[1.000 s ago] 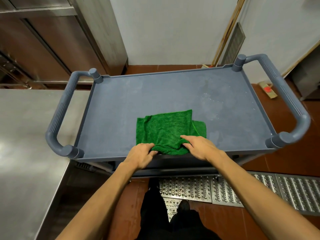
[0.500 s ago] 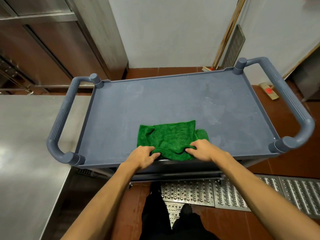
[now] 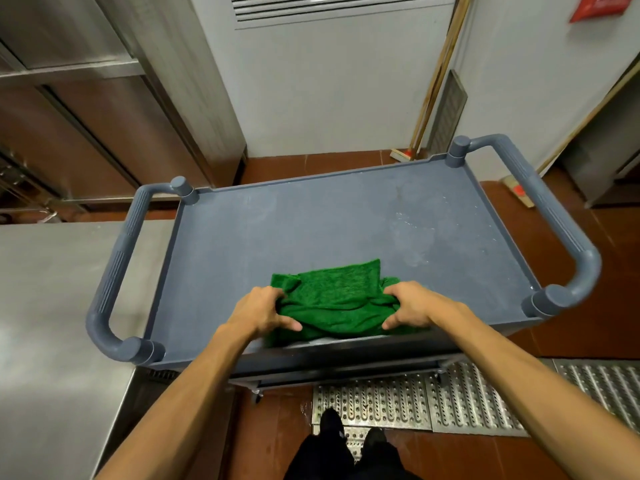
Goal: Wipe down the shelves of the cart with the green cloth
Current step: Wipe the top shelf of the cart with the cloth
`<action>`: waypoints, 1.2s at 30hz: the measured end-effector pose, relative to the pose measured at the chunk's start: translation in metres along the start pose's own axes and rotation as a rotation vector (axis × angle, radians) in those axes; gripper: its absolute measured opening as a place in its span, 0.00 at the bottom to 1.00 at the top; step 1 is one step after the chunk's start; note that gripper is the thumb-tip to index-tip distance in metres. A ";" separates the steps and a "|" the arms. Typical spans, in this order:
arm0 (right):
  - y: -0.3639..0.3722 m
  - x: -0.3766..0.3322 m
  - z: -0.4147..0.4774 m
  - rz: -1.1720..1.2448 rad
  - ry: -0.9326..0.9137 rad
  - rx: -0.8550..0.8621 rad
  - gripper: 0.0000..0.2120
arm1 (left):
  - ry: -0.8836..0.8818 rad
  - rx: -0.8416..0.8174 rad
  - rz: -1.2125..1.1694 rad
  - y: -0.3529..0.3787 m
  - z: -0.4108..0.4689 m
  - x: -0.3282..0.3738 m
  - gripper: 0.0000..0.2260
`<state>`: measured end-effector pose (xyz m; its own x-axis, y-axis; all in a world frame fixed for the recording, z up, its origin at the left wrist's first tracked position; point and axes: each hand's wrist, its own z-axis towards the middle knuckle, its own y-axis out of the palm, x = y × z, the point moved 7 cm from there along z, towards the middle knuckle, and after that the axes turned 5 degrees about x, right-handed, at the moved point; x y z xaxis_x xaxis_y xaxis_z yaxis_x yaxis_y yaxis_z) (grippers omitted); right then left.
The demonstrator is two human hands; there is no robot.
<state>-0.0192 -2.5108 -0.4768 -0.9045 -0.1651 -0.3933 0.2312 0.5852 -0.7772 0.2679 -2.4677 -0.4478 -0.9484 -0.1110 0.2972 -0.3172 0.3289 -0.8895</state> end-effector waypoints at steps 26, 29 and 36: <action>-0.196 -0.028 0.011 0.197 0.057 0.147 0.15 | 0.248 0.125 -0.281 -0.195 0.118 0.055 0.13; -0.229 -0.019 0.013 0.205 0.038 0.217 0.13 | 0.243 0.144 -0.373 -0.212 0.128 0.073 0.14; -0.329 0.016 0.020 0.130 -0.025 0.466 0.06 | 0.264 0.257 -0.342 -0.247 0.158 0.126 0.12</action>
<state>-0.1025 -2.7217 -0.2371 -0.8501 -0.1363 -0.5087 0.4825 0.1856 -0.8560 0.2267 -2.7111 -0.2460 -0.7685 0.0795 0.6349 -0.6310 0.0699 -0.7726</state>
